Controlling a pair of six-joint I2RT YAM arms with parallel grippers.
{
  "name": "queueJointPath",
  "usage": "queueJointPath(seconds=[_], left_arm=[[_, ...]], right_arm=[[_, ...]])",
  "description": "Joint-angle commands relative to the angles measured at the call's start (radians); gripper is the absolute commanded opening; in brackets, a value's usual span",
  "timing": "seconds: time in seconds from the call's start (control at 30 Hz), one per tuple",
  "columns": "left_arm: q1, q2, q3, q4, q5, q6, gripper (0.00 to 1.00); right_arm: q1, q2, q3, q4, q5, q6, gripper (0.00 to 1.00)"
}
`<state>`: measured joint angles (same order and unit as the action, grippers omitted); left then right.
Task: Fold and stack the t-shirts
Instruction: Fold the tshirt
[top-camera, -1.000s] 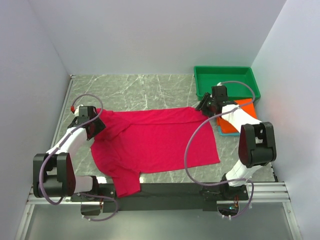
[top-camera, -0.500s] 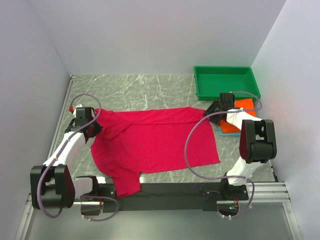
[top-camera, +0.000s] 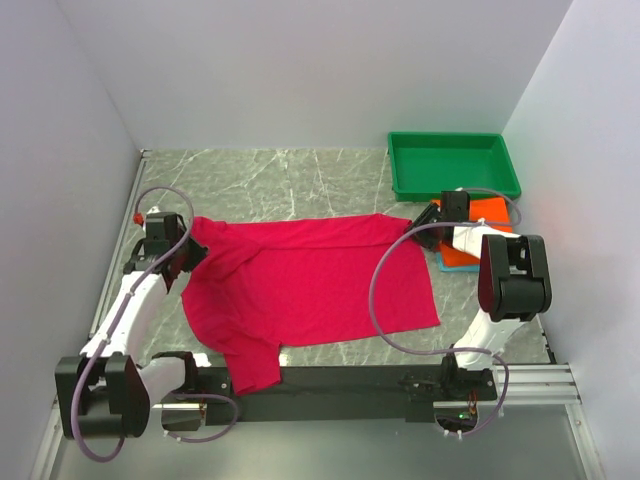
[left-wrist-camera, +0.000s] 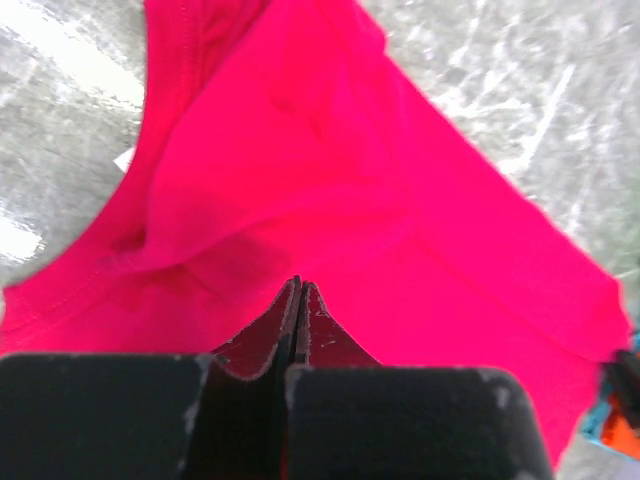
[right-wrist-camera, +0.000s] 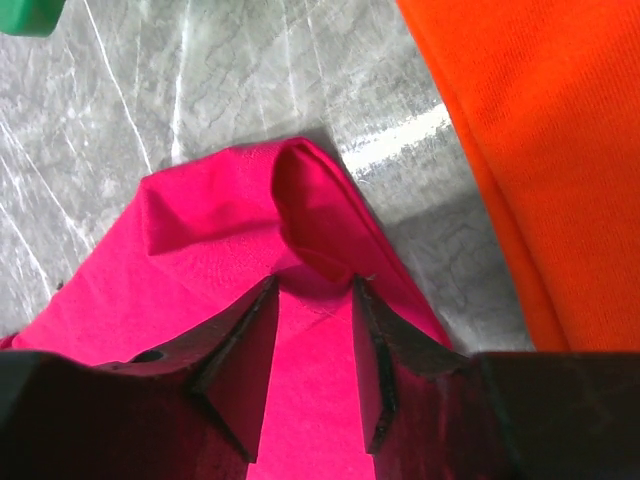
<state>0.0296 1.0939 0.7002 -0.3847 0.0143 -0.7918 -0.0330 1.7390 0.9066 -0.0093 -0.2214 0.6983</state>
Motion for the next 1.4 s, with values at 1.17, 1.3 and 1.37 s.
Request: queueJointPath(seconds=[1.17, 1.3, 1.37], left_arm=[[0.024, 0.199, -0.018, 0.078, -0.116, 0.217, 0.49], [0.024, 0.153, -0.007, 0.067, -0.102, 0.21, 0.13], [0.026, 0.13, 0.001, 0.057, -0.1, 0.204, 0.04]], right_arm=[[-0.013, -0.006, 0.095, -0.029, -0.013, -0.049, 0.0], [-0.015, -0.006, 0.106, -0.032, -0.015, -0.052, 0.0], [-0.015, -0.004, 0.115, -0.04, -0.016, -0.056, 0.0]])
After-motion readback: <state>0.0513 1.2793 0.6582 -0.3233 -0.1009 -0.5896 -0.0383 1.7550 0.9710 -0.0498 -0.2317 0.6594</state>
